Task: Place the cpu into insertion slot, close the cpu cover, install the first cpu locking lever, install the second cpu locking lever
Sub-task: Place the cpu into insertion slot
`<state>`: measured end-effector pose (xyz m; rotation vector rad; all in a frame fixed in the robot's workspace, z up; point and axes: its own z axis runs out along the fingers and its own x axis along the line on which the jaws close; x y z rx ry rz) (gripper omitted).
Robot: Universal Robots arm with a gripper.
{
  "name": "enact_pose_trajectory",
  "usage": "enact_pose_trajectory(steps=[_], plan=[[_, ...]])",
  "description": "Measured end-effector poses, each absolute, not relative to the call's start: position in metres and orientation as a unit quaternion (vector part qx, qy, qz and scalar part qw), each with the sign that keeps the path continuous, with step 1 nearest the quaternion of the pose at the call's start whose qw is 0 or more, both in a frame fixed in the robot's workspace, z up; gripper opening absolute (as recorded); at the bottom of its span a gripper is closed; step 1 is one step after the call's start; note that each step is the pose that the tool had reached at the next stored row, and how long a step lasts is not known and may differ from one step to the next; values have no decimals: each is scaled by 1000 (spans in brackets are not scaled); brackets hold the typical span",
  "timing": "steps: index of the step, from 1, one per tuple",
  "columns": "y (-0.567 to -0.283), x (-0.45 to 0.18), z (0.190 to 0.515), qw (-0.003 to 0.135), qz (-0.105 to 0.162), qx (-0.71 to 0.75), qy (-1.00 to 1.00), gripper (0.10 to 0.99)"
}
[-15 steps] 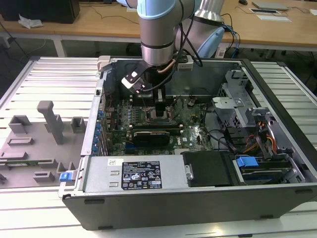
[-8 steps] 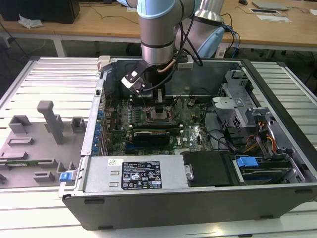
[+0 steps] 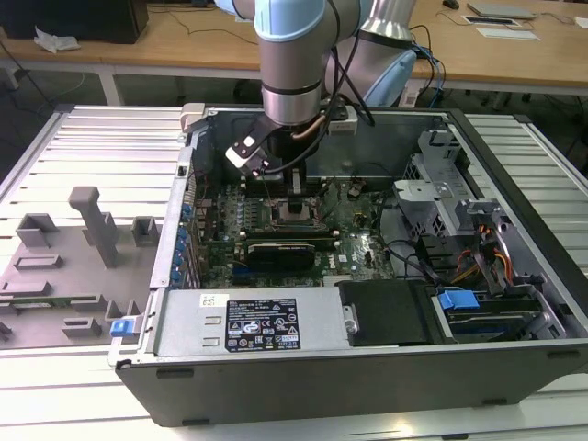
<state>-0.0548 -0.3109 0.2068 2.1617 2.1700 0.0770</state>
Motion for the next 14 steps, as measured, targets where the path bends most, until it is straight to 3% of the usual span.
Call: enact_pose_trajectory(steps=[9,14], plan=[[-311,-55,205,38,26,705,708,106],[-311,-55,222,40,26,705,708,106]])
